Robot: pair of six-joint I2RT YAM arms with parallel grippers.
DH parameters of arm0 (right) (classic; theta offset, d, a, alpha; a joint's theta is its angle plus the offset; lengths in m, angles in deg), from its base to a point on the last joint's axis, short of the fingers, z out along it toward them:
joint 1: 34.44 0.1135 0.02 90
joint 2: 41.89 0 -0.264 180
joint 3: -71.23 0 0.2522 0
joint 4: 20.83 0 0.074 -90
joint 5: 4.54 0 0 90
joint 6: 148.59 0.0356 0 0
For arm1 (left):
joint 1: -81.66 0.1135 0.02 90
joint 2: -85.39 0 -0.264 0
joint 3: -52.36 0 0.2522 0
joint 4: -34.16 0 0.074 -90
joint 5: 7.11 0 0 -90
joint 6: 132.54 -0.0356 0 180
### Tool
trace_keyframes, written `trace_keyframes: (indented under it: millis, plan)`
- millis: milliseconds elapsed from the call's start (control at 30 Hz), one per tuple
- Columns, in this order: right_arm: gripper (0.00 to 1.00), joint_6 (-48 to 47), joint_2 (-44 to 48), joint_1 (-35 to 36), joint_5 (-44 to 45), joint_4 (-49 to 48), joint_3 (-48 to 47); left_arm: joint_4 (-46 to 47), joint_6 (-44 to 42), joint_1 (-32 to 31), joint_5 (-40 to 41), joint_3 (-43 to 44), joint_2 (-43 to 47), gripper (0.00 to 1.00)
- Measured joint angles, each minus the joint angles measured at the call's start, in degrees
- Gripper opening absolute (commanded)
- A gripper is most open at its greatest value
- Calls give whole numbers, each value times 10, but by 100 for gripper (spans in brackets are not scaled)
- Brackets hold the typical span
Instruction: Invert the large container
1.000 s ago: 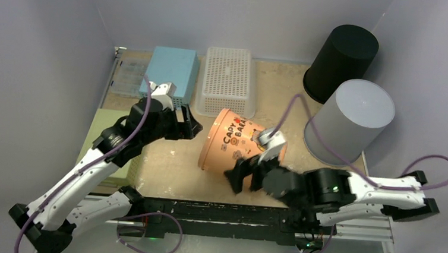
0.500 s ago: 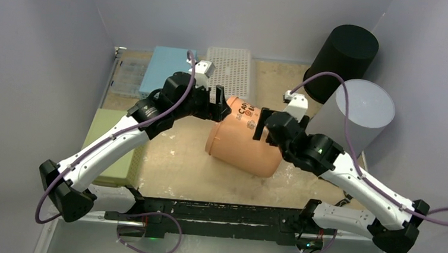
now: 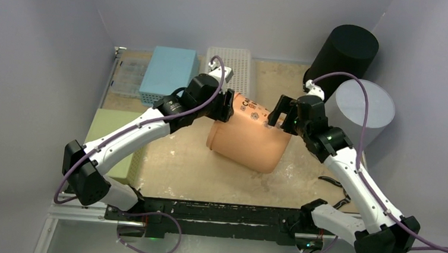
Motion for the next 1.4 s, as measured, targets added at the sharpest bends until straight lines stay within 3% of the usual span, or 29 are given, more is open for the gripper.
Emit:
trace_keyframes:
  millis: [467, 867, 1400]
  plan:
    - [99, 23, 52, -55, -75, -84, 80, 17, 20, -24, 13, -25, 33, 18]
    - [99, 110, 129, -55, -116, -115, 137, 42, 96, -60, 2, -119, 111, 14]
    - [99, 112, 146, -50, 6, 47, 96, 86, 250, -102, 42, -231, 207, 12]
